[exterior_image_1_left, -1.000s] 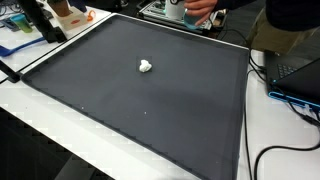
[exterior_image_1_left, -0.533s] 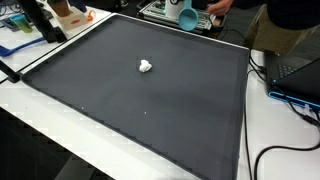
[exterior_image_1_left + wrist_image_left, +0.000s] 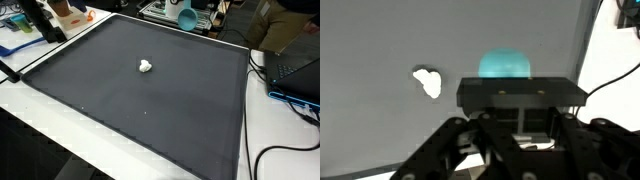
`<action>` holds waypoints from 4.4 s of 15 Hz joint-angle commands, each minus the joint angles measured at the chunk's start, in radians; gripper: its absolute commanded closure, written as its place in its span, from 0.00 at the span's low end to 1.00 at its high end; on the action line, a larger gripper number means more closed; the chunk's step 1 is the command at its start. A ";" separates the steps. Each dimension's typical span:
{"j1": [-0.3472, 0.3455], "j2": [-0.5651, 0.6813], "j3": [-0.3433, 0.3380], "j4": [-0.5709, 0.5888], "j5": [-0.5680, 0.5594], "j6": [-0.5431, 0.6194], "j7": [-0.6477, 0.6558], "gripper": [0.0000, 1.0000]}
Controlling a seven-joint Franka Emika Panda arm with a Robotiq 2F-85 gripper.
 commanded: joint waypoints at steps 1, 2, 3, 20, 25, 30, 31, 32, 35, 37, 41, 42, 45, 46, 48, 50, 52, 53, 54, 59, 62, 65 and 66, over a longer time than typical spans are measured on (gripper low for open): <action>-0.011 -0.001 0.010 0.002 0.006 -0.004 -0.005 0.54; -0.011 -0.001 0.010 0.002 0.006 -0.004 -0.005 0.79; -0.033 -0.007 0.026 -0.015 -0.034 0.027 0.014 0.79; -0.109 0.190 -0.048 0.094 -0.180 0.007 -0.163 0.54; -0.123 0.283 -0.064 0.152 -0.233 0.027 -0.237 0.79; -0.115 0.354 -0.095 0.176 -0.221 0.015 -0.442 0.79; -0.112 0.368 -0.103 0.179 -0.195 0.018 -0.505 0.79; -0.115 0.382 -0.107 0.182 -0.199 0.027 -0.552 0.79; -0.120 0.381 -0.103 0.175 -0.213 0.031 -0.546 0.79; -0.122 0.395 -0.105 0.181 -0.212 0.033 -0.553 0.54; -0.121 0.415 -0.099 0.180 -0.229 0.073 -0.545 0.79; -0.121 0.422 -0.098 0.179 -0.238 0.087 -0.541 0.79; -0.118 0.443 -0.092 0.178 -0.227 0.131 -0.547 0.79; -0.117 0.452 -0.090 0.177 -0.225 0.144 -0.547 0.79; -0.118 0.469 -0.085 0.178 -0.239 0.153 -0.538 0.79; -0.120 0.490 -0.084 0.177 -0.252 0.168 -0.527 0.79; -0.123 0.516 -0.086 0.178 -0.272 0.177 -0.513 0.79; -0.124 0.526 -0.087 0.175 -0.272 0.187 -0.513 0.79; -0.125 0.535 -0.087 0.172 -0.266 0.198 -0.514 0.79; -0.129 0.567 -0.089 0.154 -0.256 0.241 -0.505 0.79; -0.129 0.594 -0.091 0.155 -0.267 0.250 -0.486 0.79; -0.132 0.625 -0.098 0.160 -0.291 0.247 -0.450 0.79; -0.133 0.635 -0.101 0.162 -0.303 0.242 -0.433 0.79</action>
